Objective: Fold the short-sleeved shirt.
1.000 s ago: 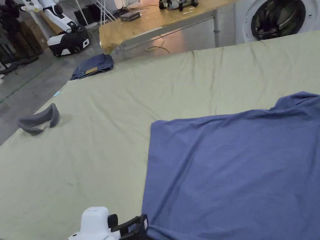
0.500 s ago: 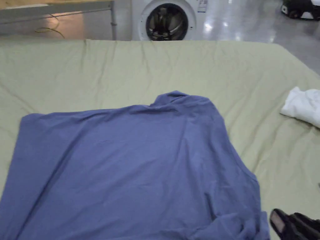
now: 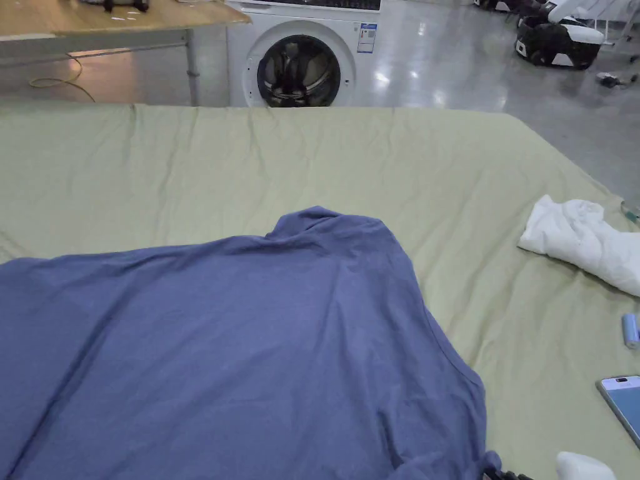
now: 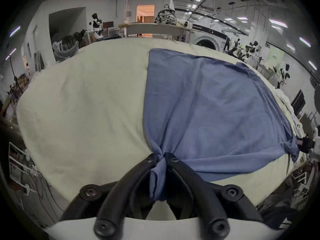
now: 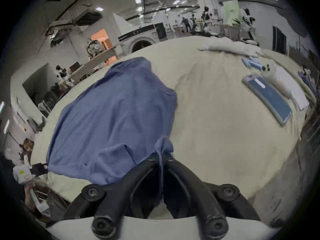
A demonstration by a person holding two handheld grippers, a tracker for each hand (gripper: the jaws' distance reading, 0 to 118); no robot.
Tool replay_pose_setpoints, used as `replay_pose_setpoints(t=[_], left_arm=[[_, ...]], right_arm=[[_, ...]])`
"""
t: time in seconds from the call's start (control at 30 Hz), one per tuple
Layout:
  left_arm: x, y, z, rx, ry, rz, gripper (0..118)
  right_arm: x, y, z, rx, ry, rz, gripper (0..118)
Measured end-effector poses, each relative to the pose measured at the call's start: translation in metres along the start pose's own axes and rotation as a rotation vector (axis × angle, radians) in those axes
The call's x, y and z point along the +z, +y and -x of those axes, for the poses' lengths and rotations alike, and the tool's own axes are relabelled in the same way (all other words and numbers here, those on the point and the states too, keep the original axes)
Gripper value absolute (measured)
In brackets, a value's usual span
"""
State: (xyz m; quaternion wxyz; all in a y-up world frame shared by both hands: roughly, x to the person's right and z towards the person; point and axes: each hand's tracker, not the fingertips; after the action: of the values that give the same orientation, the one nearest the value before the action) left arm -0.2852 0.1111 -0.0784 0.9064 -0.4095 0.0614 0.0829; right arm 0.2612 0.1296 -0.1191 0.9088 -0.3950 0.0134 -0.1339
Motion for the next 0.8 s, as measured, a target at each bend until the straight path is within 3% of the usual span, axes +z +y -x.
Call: replay_pose_setpoints(t=[0.07, 0.17, 0.27, 0.33, 0.47, 0.6, 0.63, 0.67, 0.7, 0.73, 0.8], left_arm=[[0.014, 0.008, 0.006, 0.043, -0.044, -0.036, 3], [0.041, 0.044, 0.015, 0.128, -0.107, -0.170, 3], [0.039, 0.097, 0.015, 0.104, -0.152, -0.240, 3], [0.019, 0.130, 0.012, 0.008, -0.120, -0.230, 3], [-0.045, 0.177, 0.012, 0.010, -0.127, -0.144, 3], [-0.086, 0.191, 0.009, 0.010, -0.110, -0.109, 4], [-0.090, 0.189, 0.008, 0.013, -0.105, -0.115, 10], [-0.100, 0.189, 0.019, 0.014, -0.093, -0.135, 25], [-0.100, 0.190, 0.021, -0.001, -0.050, -0.147, 64], [-0.096, 0.189, 0.023, -0.005, -0.038, -0.156, 87], [-0.077, 0.186, 0.029, -0.004, -0.075, -0.222, 91]], right_arm=[[0.011, 0.014, 0.009, 0.052, -0.024, -0.076, 2], [0.012, 0.060, 0.018, 0.065, 0.038, -0.149, 2], [-0.014, 0.125, 0.032, 0.125, 0.043, -0.181, 2], [-0.045, 0.168, 0.043, 0.161, 0.056, -0.178, 2], [-0.123, 0.227, 0.078, 0.272, -0.016, -0.090, 2], [-0.196, 0.248, 0.085, 0.206, -0.025, -0.050, 3], [-0.211, 0.249, 0.082, 0.203, -0.029, -0.047, 7], [-0.219, 0.249, 0.081, 0.206, -0.027, -0.047, 20], [-0.222, 0.248, 0.081, 0.213, -0.044, -0.049, 53], [-0.221, 0.248, 0.079, 0.230, -0.053, -0.051, 71], [-0.196, 0.247, 0.074, 0.239, -0.057, -0.107, 74]])
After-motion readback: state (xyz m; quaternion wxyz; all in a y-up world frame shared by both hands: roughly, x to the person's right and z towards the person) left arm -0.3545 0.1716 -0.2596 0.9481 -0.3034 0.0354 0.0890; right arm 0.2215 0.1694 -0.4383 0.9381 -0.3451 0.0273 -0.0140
